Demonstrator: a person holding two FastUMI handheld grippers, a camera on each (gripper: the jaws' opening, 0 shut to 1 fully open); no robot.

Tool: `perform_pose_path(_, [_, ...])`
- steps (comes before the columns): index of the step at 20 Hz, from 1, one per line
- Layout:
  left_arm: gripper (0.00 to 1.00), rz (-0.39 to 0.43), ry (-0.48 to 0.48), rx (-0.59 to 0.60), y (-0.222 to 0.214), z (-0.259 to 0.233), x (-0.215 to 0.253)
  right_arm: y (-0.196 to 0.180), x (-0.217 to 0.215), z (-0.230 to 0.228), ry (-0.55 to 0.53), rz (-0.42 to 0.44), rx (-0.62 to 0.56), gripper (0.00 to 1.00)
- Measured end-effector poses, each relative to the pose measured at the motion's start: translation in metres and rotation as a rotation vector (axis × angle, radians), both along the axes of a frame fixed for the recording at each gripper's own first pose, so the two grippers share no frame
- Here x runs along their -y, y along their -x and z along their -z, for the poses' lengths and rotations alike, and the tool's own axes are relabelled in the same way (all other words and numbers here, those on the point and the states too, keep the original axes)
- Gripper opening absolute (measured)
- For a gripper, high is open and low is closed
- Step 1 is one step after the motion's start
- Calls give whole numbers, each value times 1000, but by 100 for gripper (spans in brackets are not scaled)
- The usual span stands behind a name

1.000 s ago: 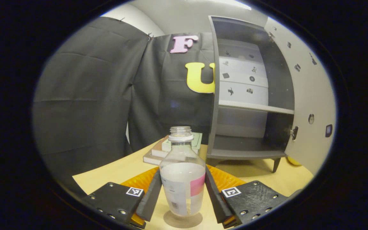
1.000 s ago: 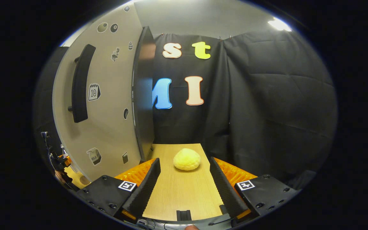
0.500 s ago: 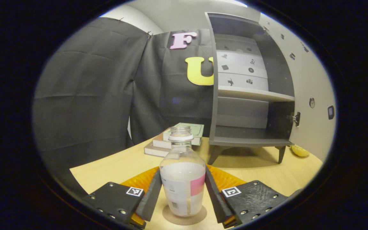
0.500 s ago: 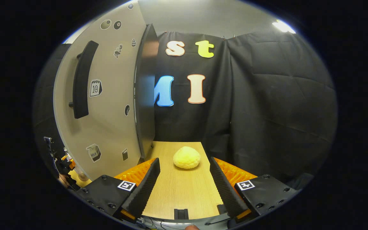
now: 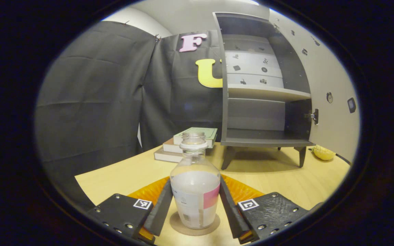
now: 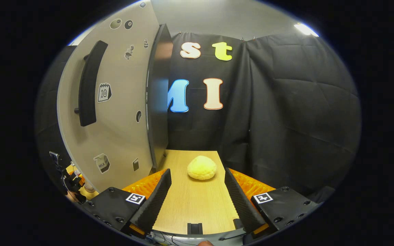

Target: Open the cabinet door with the right hand, grasp the bottle in the cabinet with the left hand and place it on the coaster, then close the cabinet door with the right hand.

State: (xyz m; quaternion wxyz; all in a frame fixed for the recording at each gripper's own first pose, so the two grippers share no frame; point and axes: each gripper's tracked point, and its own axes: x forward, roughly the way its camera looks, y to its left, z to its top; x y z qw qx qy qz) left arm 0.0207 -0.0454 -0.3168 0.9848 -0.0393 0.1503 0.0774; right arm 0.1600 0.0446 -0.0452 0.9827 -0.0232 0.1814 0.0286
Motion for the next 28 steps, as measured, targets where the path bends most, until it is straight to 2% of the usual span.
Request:
perform_pose_path(6, [84, 5, -47, -31, 5, -13, -2, 0, -6, 0, 2, -22, 11, 99])
perform_pose_path(9, [84, 2, -58, -8, 5, -39, -2, 1, -6, -4, -19, -29, 20, 99])
perform_pose_path(12, [84, 0, -83, 23, 5, -81, -6, -1, -8, -11, -40, -44, 41, 99])
perform_pose_path(13, [87, -2, -89, 30, 4, -97, -7, -5, -9, -14, -44, -50, 47, 99])
perform_pose_path(14, [82, -8, -92, 37, 5, -112, -8, -7, -11, -15, -50, -61, 52, 99])
perform_pose_path(15, [87, -14, -94, 38, 7, -127, -10, -9, -14, -16, -58, -73, 56, 99])
perform_pose_path(16, [82, -20, -96, 45, 9, -144, -12, -9, -17, -18, -65, -87, 62, 99])
perform_pose_path(17, [84, -21, -93, 57, 12, -162, -12, -12, -19, -21, -70, -99, 73, 99])
perform_pose_path(21, [82, 37, -59, 87, 19, -220, -4, -23, -27, -41, -123, -117, 117, 99])
perform_pose_path(23, [84, 65, -55, 99, 19, -246, -6, -29, -35, -54, -155, -137, 129, 99])
perform_pose_path(24, [82, 69, -52, 105, 19, -258, -8, -30, -35, -60, -157, -138, 140, 99])
perform_pose_path(28, [82, 28, -49, 99, 23, -289, -32, -35, -44, -84, -138, -128, 174, 98])
